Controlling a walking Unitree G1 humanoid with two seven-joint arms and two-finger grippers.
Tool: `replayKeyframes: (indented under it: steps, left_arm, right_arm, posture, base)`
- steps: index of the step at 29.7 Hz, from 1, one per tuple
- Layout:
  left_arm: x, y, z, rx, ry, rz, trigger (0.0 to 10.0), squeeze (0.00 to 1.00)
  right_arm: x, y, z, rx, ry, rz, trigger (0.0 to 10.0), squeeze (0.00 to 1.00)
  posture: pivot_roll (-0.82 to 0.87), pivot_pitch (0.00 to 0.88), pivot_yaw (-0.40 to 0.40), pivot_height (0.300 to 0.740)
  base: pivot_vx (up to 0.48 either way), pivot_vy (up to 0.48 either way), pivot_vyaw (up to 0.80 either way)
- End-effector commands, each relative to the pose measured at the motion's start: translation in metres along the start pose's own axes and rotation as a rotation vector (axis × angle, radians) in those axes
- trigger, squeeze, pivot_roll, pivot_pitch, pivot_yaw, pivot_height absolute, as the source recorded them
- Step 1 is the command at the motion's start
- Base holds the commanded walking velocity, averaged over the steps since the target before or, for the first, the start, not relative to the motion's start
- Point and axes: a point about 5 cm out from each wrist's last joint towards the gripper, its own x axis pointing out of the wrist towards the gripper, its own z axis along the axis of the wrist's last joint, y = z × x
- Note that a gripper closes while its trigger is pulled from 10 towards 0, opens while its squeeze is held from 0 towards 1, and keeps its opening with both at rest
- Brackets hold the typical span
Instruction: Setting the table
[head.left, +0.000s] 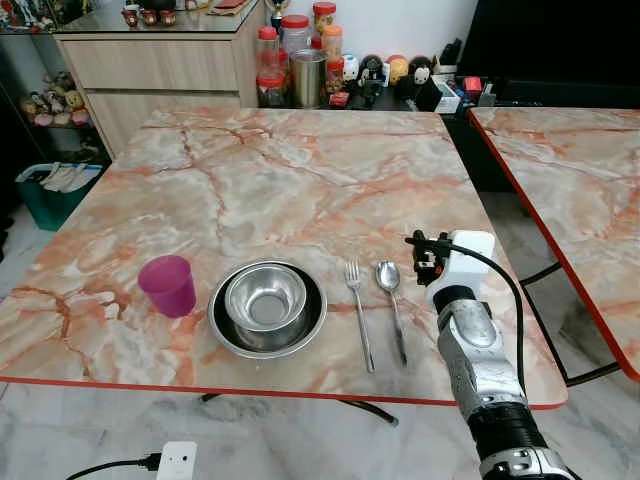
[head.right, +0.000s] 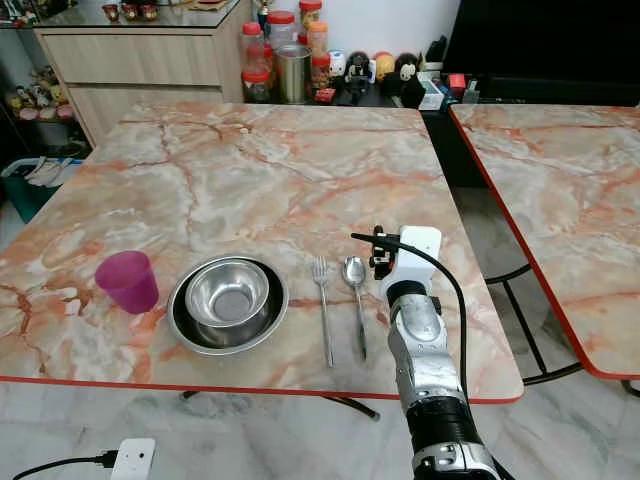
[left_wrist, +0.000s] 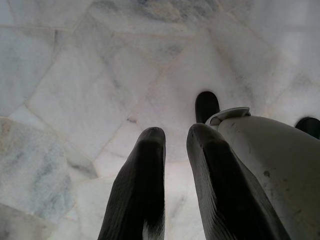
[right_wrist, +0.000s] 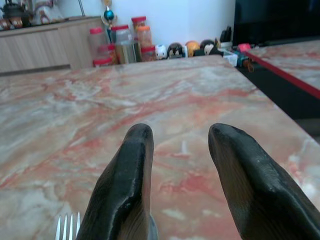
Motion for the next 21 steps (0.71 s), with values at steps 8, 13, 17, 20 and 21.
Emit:
replayKeyframes:
  steps: [8, 13, 17, 20, 21]
  left_arm:
    - [-0.001, 0.001, -0.005, -0.022, 0.012, -0.001, 10.0, 0.0]
    - [-0.001, 0.001, -0.005, -0.021, 0.011, -0.002, 10.0, 0.0]
    - [-0.001, 0.0, -0.005, -0.023, 0.009, -0.001, 10.0, 0.0]
    - [-0.001, 0.001, -0.005, -0.023, 0.009, 0.0, 10.0, 0.0]
    - [-0.001, 0.001, -0.005, -0.024, 0.009, 0.0, 10.0, 0.0]
  right_arm:
    - [0.004, 0.003, 0.019, 0.003, -0.122, 0.009, 10.0, 0.0]
    - [0.003, 0.003, 0.019, -0.019, -0.132, 0.011, 10.0, 0.0]
    - [0.003, 0.002, 0.021, -0.014, -0.149, 0.005, 10.0, 0.0]
    - [0.004, 0.002, 0.024, -0.013, -0.164, 0.005, 10.0, 0.0]
    - [0.004, 0.002, 0.024, -0.013, -0.165, 0.006, 10.0, 0.0]
  posture:
    - [0.05, 0.042, -0.018, 0.74]
    - [0.05, 0.042, -0.018, 0.74]
    - [0.05, 0.042, -0.018, 0.74]
    - [0.05, 0.041, -0.018, 0.74]
    - [0.05, 0.041, -0.018, 0.74]
  base:
    - [0.0, 0.48, 0.0]
    - [0.0, 0.48, 0.0]
    - [0.0, 0.48, 0.0]
    - [0.0, 0.48, 0.0]
    - [0.0, 0.48, 0.0]
